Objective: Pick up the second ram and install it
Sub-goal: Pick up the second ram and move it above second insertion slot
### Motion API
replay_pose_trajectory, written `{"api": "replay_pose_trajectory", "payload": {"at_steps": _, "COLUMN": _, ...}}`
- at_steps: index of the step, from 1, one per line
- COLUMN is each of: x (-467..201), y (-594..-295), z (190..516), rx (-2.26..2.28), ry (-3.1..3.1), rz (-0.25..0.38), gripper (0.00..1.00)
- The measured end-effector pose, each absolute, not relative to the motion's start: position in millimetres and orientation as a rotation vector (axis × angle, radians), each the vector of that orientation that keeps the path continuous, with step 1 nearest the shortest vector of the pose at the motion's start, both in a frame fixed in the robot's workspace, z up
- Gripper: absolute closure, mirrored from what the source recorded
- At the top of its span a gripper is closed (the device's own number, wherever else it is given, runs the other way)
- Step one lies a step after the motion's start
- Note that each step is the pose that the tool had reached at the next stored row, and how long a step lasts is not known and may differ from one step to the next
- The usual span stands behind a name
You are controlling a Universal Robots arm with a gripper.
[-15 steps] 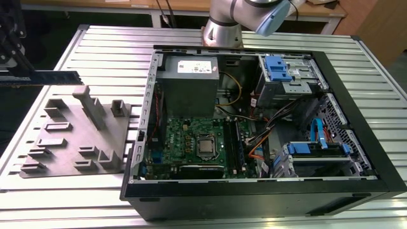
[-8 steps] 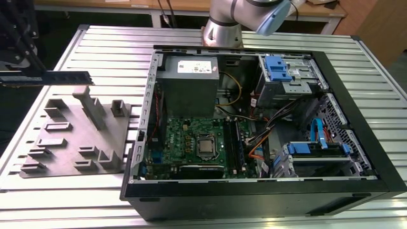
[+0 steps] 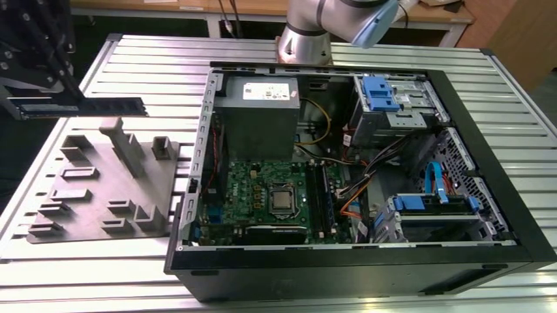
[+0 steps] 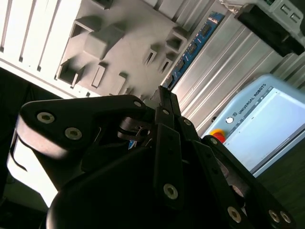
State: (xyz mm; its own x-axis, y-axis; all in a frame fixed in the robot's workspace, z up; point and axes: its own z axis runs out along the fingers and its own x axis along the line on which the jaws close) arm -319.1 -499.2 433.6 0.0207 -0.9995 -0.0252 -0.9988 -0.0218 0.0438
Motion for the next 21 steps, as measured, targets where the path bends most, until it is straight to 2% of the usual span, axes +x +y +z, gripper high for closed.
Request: {"api": "replay_pose_trajectory", "payload": {"at_steps": 21, "x": -232.8, "y": -499.2, "z": 433.1, "rx": 2.235, "ry": -2.188, "rz": -0.076, "gripper": 0.92}}
